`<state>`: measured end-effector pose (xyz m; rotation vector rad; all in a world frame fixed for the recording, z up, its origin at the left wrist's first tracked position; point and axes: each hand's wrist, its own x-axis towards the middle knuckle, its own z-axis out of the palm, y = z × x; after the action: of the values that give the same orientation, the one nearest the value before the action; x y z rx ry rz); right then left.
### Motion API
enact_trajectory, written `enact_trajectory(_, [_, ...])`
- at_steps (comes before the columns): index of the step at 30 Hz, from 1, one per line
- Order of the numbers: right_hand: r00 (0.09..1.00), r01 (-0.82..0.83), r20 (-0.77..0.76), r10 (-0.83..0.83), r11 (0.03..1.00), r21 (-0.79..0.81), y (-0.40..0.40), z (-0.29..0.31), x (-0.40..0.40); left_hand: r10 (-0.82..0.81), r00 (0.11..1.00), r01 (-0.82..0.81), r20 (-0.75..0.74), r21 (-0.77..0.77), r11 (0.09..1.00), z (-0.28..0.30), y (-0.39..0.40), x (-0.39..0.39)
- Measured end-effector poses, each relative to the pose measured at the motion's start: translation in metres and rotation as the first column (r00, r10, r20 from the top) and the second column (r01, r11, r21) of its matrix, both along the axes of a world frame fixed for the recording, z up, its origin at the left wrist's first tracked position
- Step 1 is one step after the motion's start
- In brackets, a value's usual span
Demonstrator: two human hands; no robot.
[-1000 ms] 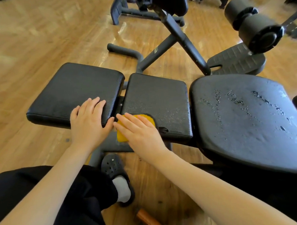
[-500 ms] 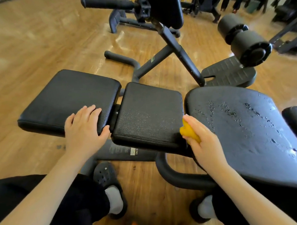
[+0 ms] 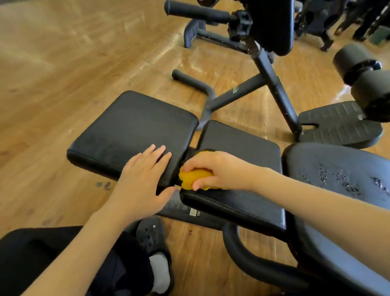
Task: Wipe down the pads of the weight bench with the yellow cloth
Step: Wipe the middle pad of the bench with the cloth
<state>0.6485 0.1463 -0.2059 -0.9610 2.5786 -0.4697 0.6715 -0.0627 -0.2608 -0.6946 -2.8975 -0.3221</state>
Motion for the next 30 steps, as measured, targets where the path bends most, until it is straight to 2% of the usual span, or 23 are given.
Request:
enact_trajectory(4, [0.994, -0.109, 0.032, 0.107, 0.992, 0.058, 0.002, -0.004, -0.018, 0.003, 1.0, -0.003, 0.01, -0.001, 1.0, -0.002, -0.002, -0.001])
enact_trajectory(7, [0.99, -0.133, 0.052, 0.129, 0.987, 0.086, 0.005, -0.006, -0.033, 0.01, 1.0, -0.01, 0.013, 0.02, 1.0, -0.003, -0.002, 0.001])
enact_trajectory(14, [0.999, -0.032, -0.028, 0.038, 0.981, 0.193, 0.002, 0.0, -0.072, 0.013, 1.0, -0.013, -0.004, 0.006, 1.0, -0.002, 0.0, -0.001])
enact_trajectory(16, [0.993, -0.095, -0.053, 0.104, 0.983, 0.156, -0.007, -0.005, -0.045, 0.017, 1.0, -0.017, 0.002, 0.008, 1.0, -0.004, -0.001, 0.001])
enact_trajectory(18, [0.975, -0.204, -0.083, 0.207, 0.978, 0.04, -0.012, -0.014, -0.016, 0.027, 1.0, -0.027, 0.0, 0.031, 0.999, -0.005, -0.001, 0.002])
enact_trajectory(20, [0.971, -0.231, -0.072, 0.228, 0.973, -0.026, -0.008, -0.018, -0.015, 0.042, 0.999, -0.042, -0.004, 0.044, 0.998, -0.004, 0.001, 0.002])
enact_trajectory(23, [0.989, -0.142, -0.042, 0.14, 0.989, -0.034, 0.007, -0.017, -0.047, 0.056, 0.998, -0.056, -0.001, 0.038, 0.998, -0.002, 0.004, 0.001])
enact_trajectory(26, [0.998, 0.018, -0.055, -0.022, 0.997, -0.074, 0.025, -0.018, -0.087, 0.072, 0.997, -0.072, 0.009, 0.03, 0.997, -0.003, 0.005, 0.004])
enact_trajectory(30, [0.955, 0.264, -0.122, -0.27, 0.962, -0.064, 0.032, -0.023, -0.123, 0.146, 0.989, -0.146, -0.006, 0.036, 0.989, -0.003, 0.012, 0.006])
